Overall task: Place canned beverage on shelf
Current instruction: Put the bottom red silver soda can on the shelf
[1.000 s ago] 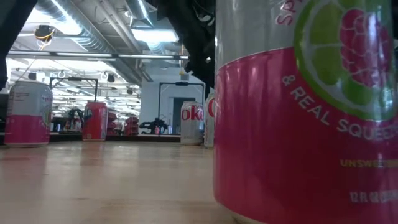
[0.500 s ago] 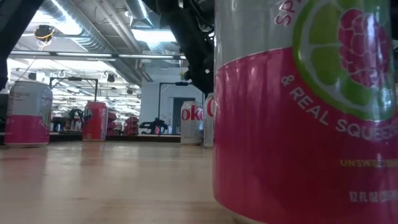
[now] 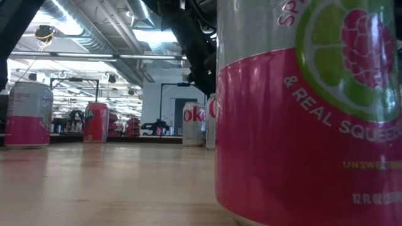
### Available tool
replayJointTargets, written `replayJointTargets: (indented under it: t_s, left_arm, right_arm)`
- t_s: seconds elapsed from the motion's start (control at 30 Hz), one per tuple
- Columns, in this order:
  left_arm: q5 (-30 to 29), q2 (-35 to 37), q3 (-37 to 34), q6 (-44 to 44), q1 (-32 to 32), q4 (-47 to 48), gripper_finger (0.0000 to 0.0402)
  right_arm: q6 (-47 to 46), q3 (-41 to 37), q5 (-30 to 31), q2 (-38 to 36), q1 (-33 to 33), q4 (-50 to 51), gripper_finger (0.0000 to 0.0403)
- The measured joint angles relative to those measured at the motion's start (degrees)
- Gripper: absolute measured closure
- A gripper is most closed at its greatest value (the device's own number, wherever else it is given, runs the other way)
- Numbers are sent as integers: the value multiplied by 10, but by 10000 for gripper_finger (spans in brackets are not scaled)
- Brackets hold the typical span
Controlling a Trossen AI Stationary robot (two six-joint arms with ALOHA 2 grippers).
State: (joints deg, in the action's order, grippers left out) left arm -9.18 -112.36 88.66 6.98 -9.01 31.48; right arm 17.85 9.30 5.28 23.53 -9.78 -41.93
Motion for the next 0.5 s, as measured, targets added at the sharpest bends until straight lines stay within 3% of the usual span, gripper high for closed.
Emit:
replayJointTargets:
  t_s: [0.23, 0.5]
  left_arm:
    - [-7, 0, -1, 2, 4, -12, 95]
    - [10, -4, -2, -1, 4, -11, 44]
  right_arm:
    - [0, 0, 0, 0, 0, 0, 375]
    - [0, 0, 0, 0, 0, 0, 375]
